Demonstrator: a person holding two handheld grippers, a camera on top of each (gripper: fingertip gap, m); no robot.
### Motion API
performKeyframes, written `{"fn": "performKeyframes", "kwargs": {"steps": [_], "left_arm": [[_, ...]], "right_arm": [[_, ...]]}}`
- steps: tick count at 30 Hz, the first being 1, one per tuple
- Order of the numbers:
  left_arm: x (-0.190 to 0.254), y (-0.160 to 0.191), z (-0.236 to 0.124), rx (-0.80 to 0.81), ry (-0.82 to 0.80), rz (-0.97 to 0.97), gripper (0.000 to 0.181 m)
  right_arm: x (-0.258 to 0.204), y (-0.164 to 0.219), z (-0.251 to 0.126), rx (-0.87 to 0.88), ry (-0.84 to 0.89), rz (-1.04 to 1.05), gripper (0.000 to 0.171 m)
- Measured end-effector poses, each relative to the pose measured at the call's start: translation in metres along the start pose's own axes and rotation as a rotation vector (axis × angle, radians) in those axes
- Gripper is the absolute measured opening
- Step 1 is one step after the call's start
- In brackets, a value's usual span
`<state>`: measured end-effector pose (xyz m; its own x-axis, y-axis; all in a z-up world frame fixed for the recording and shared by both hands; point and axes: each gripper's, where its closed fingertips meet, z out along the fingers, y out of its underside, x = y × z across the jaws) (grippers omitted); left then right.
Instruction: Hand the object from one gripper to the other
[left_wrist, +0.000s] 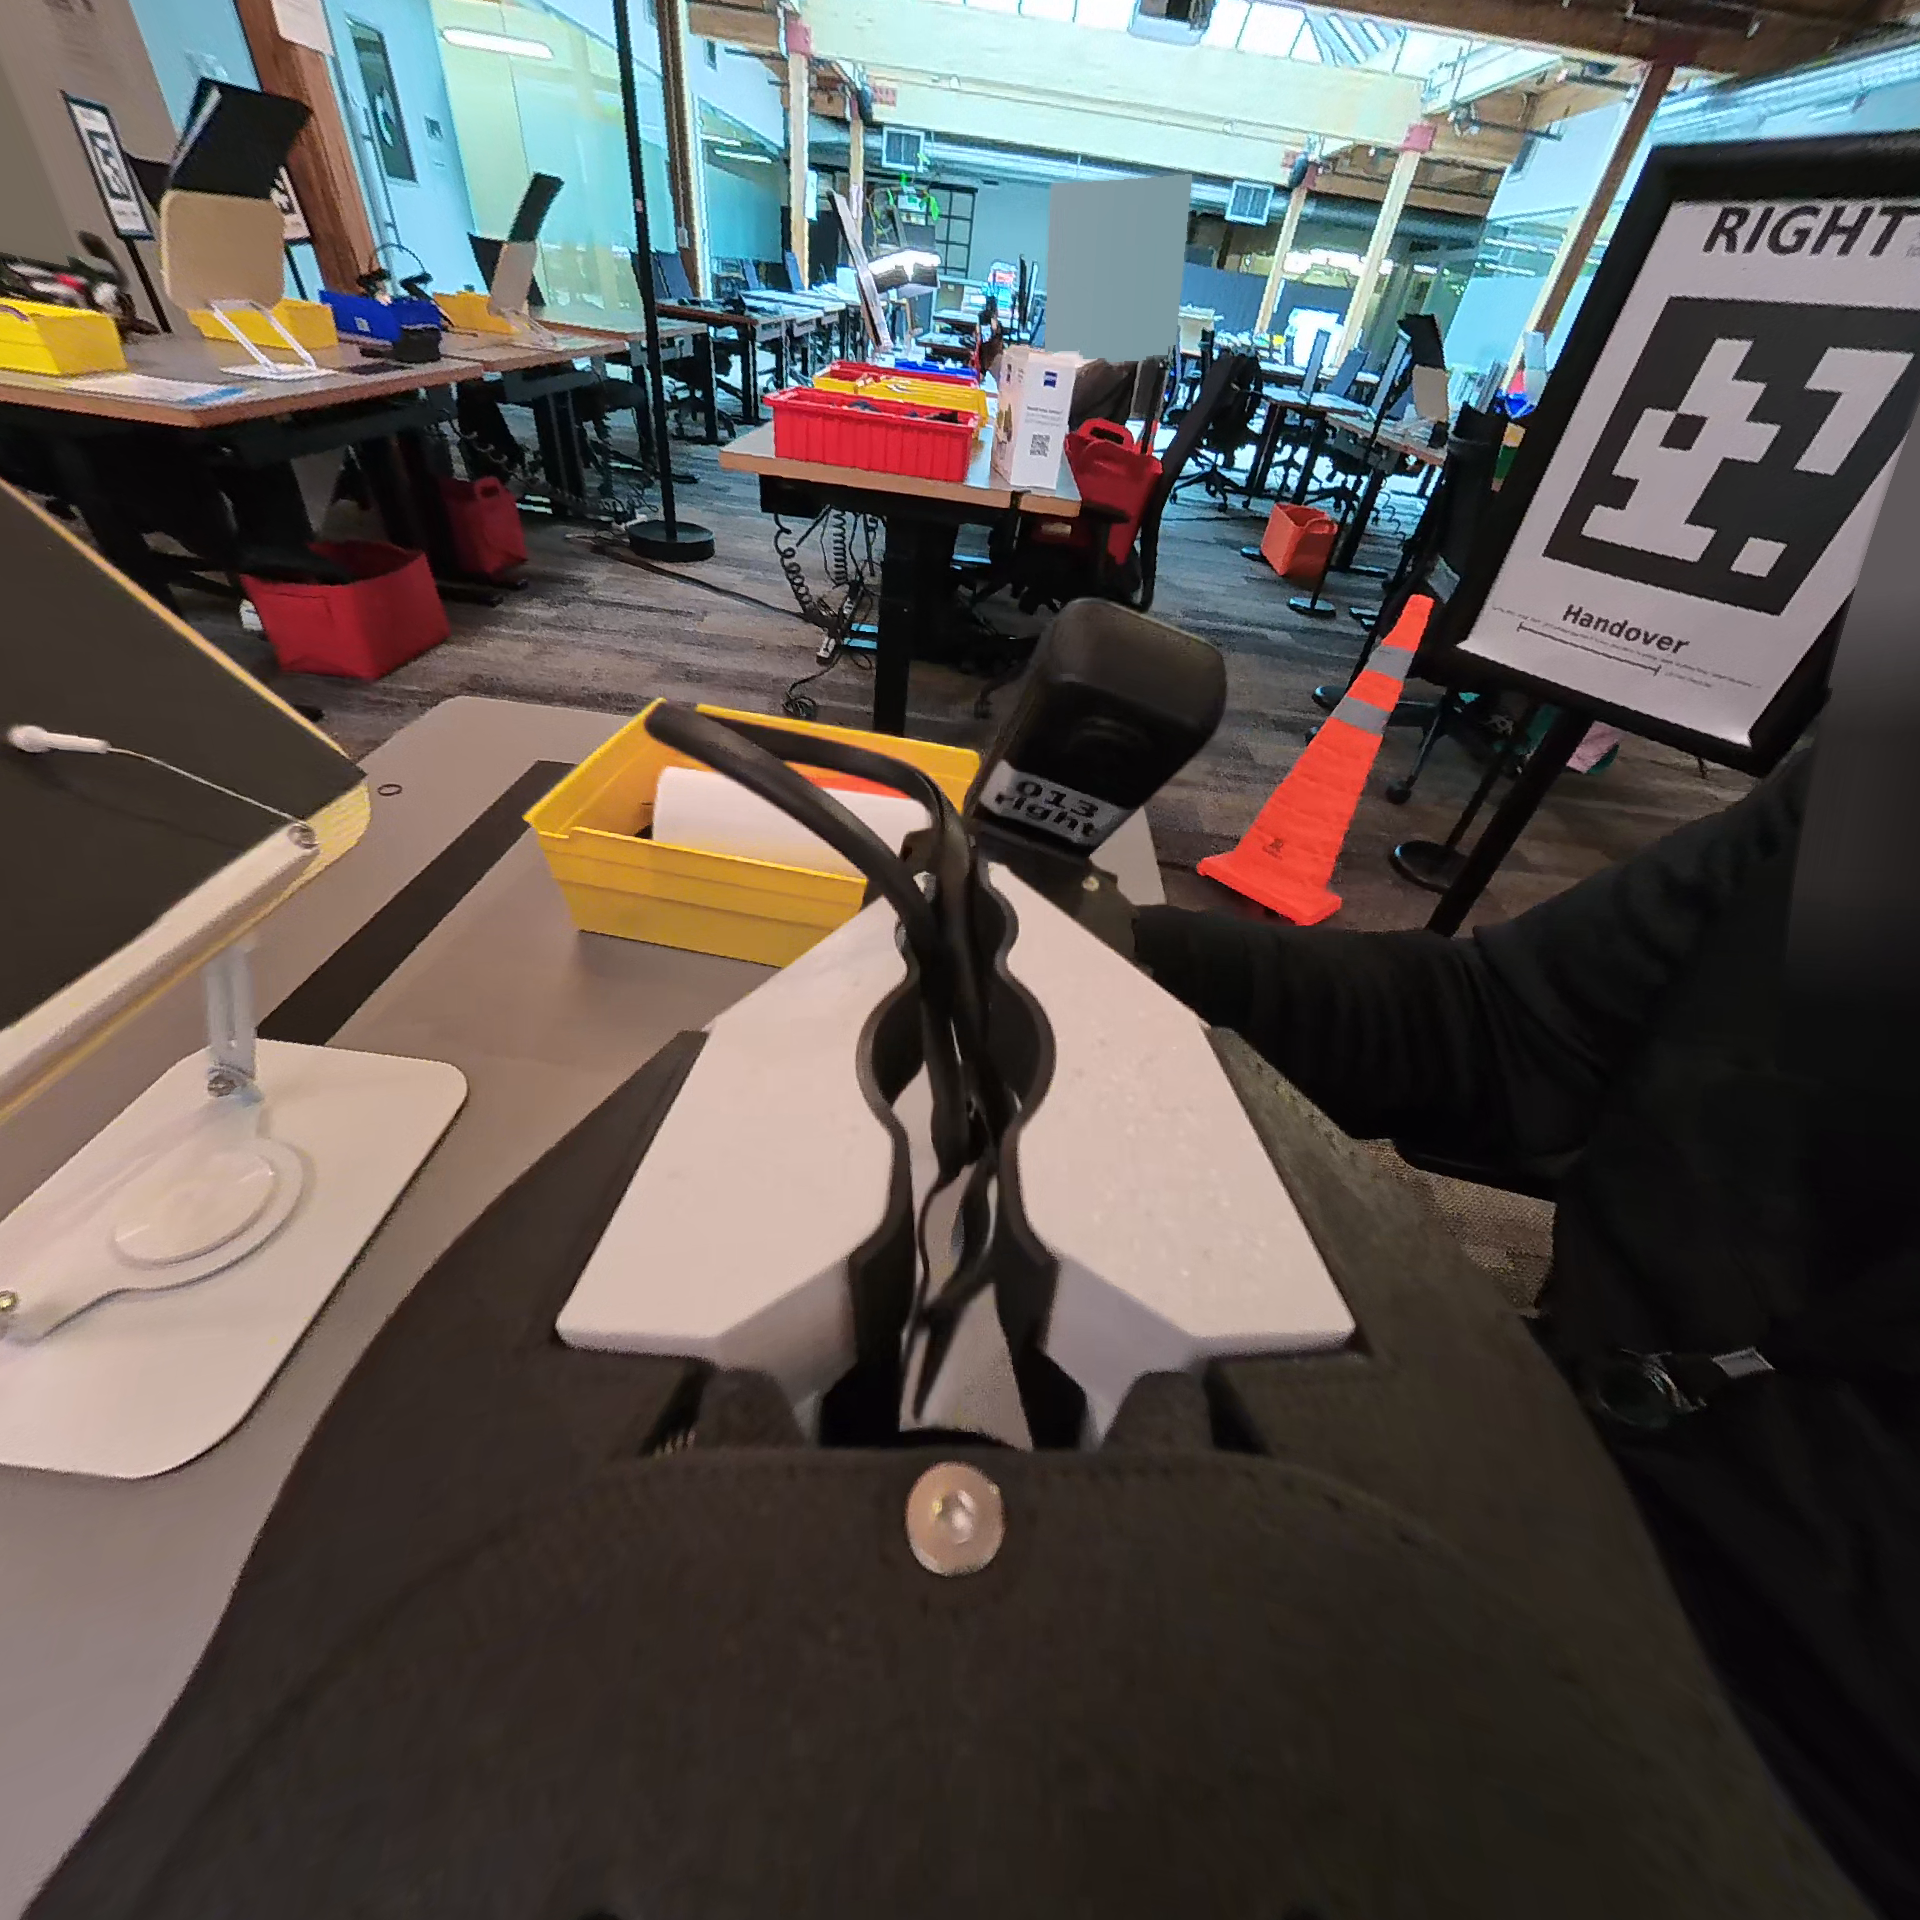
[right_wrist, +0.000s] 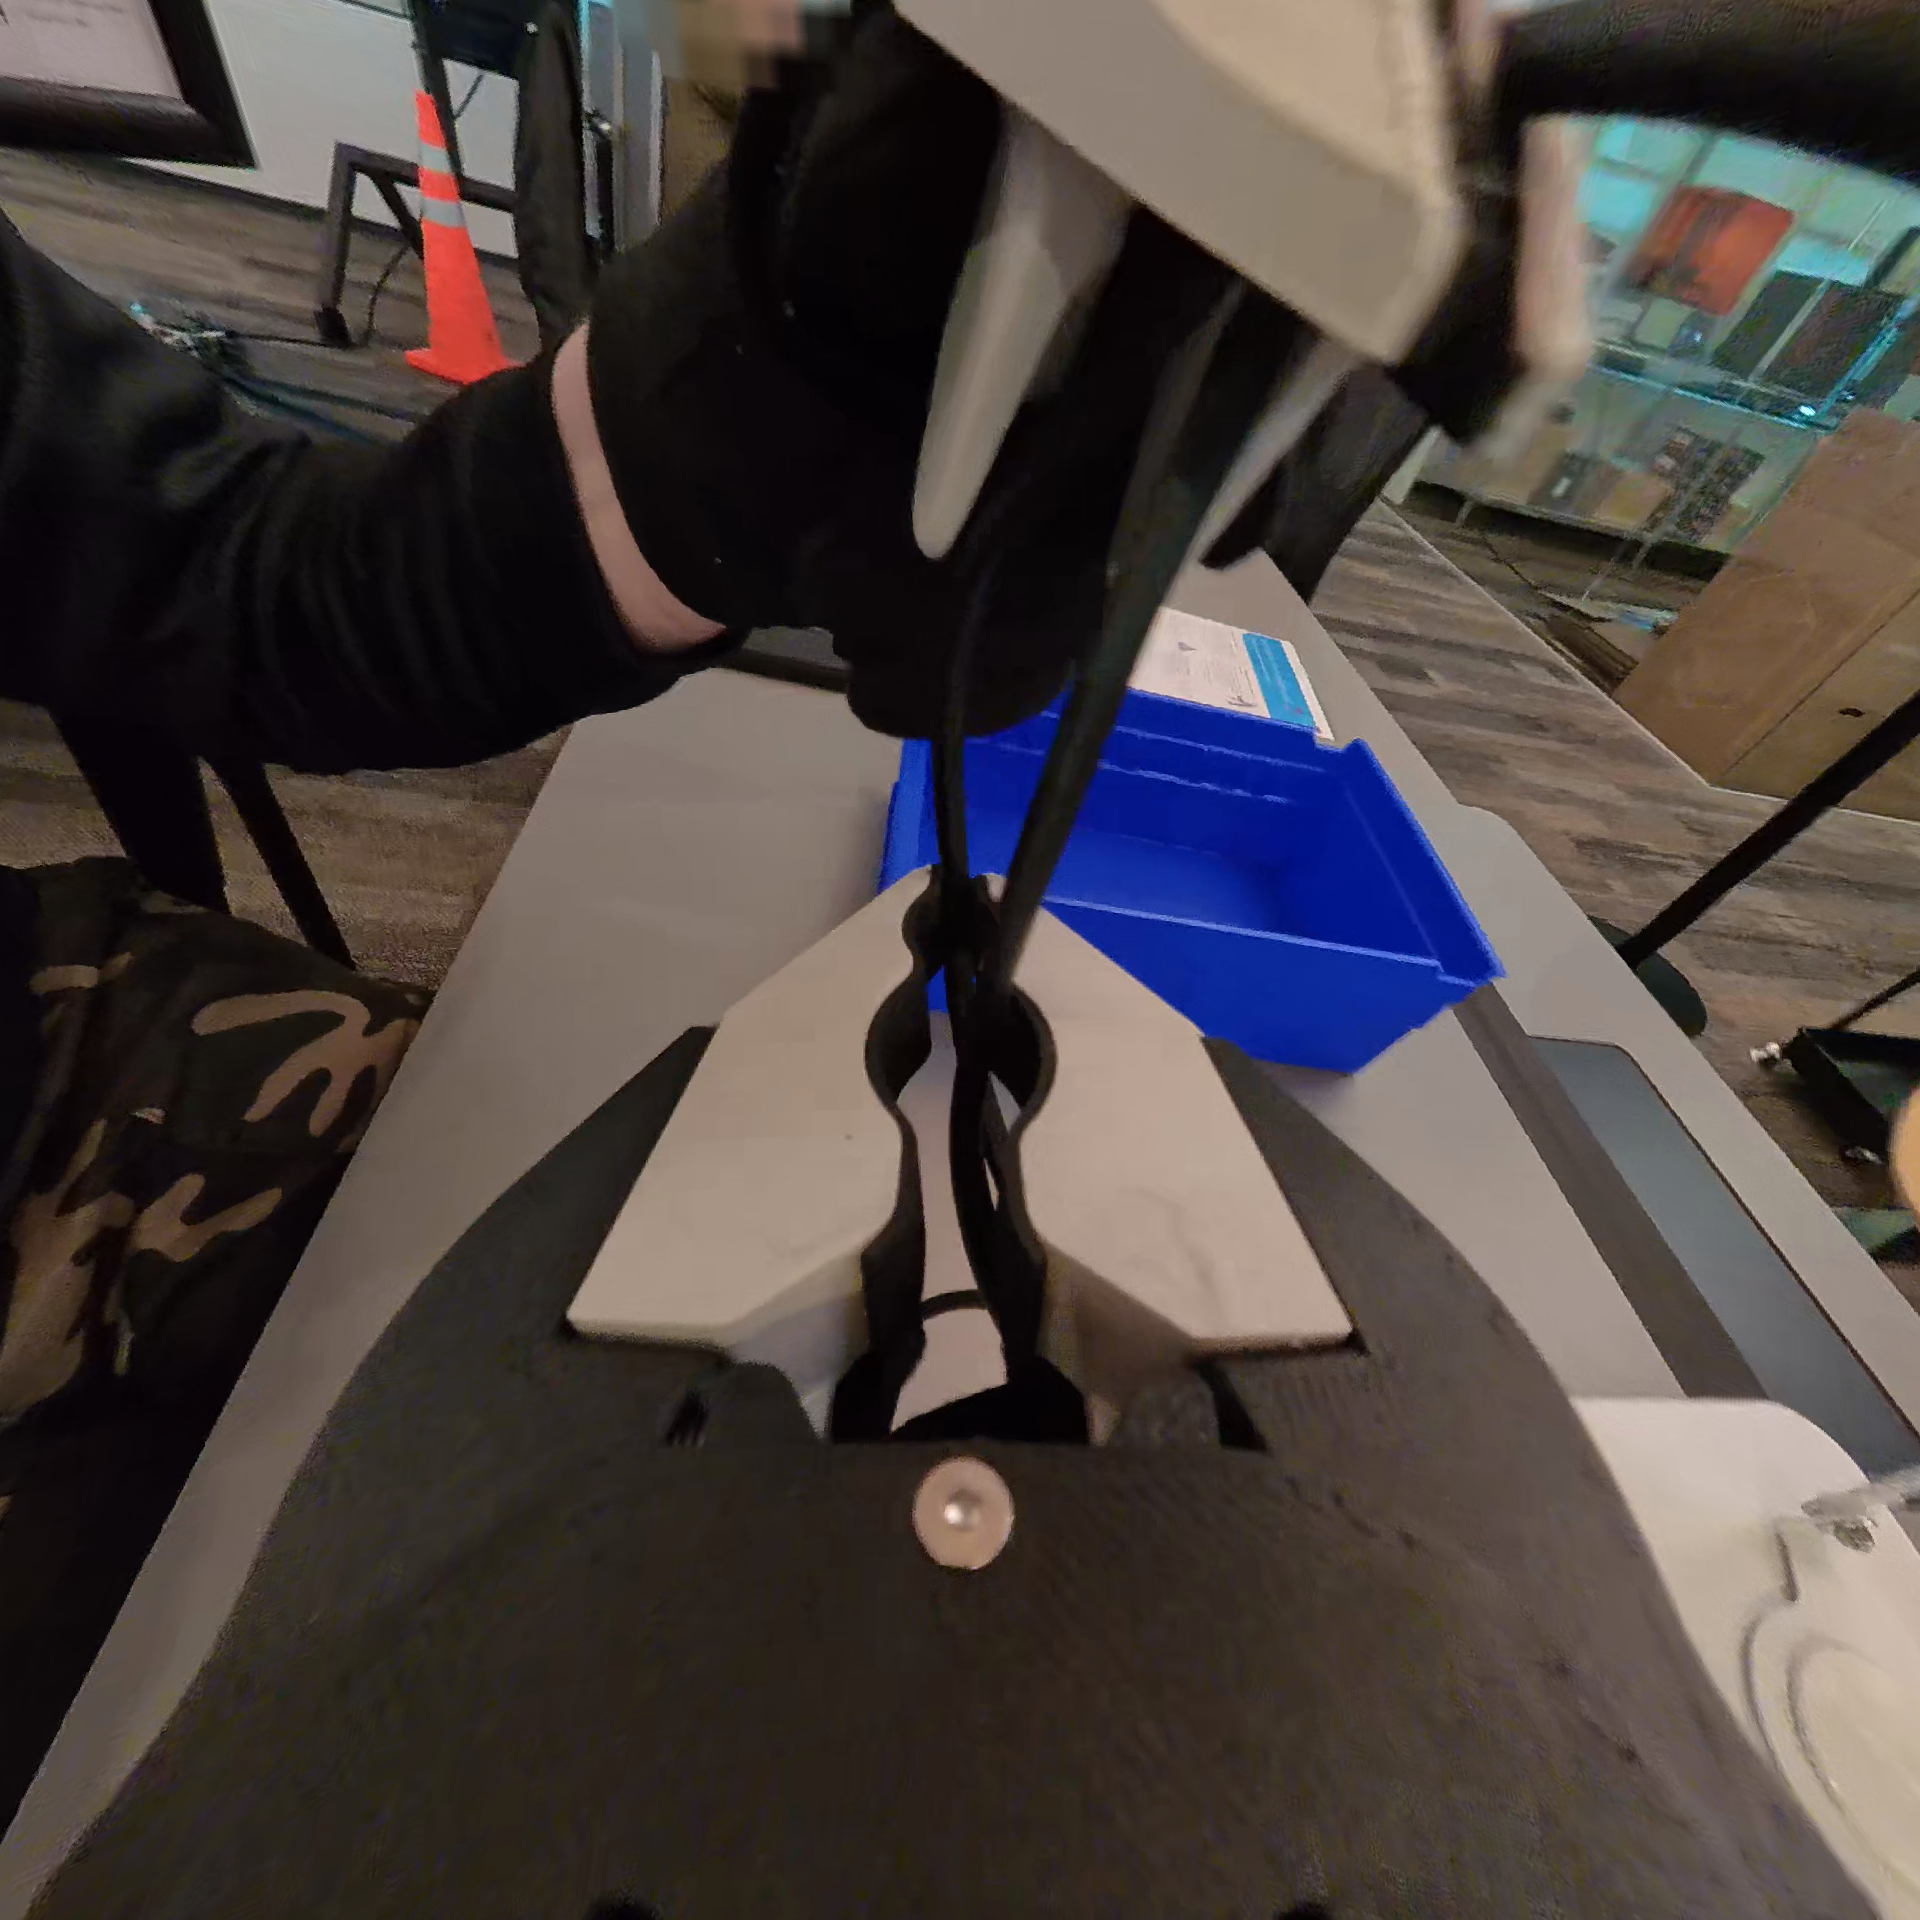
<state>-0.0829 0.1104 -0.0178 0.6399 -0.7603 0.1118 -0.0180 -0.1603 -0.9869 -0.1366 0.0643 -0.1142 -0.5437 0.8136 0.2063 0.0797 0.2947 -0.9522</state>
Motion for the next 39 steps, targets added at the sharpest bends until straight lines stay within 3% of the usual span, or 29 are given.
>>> {"fn": "performKeyframes", "kwargs": {"steps": [9, 16, 21, 25, 34, 39], "left_arm": [[-0.034, -0.002, -0.027, 0.035, -0.091, -0.022, 0.002], [-0.053, 0.009, -0.026, 0.021, -0.147, -0.049, 0.002], [-0.066, 0.031, -0.022, -0.085, -0.204, -0.071, 0.002], [-0.059, 0.049, -0.01, -0.173, -0.156, -0.071, 0.002], [-0.05, 0.074, -0.003, -0.335, -0.137, -0.017, 0.0], [-0.048, 0.08, -0.002, -0.381, -0.148, 0.015, 0.0]], "right_arm": [[0.031, -0.013, -0.047, 0.058, 0.107, 0.036, 0.0], [0.039, -0.014, -0.058, 0.018, 0.176, -0.009, 0.0], [0.05, -0.025, -0.067, 0.043, 0.267, -0.052, 0.001], [0.059, -0.035, -0.075, 0.074, 0.354, -0.097, 0.0], [0.065, -0.024, -0.064, -0.061, 0.446, -0.199, 0.001], [0.067, -0.021, -0.063, -0.102, 0.482, -0.269, 0.01]]}}
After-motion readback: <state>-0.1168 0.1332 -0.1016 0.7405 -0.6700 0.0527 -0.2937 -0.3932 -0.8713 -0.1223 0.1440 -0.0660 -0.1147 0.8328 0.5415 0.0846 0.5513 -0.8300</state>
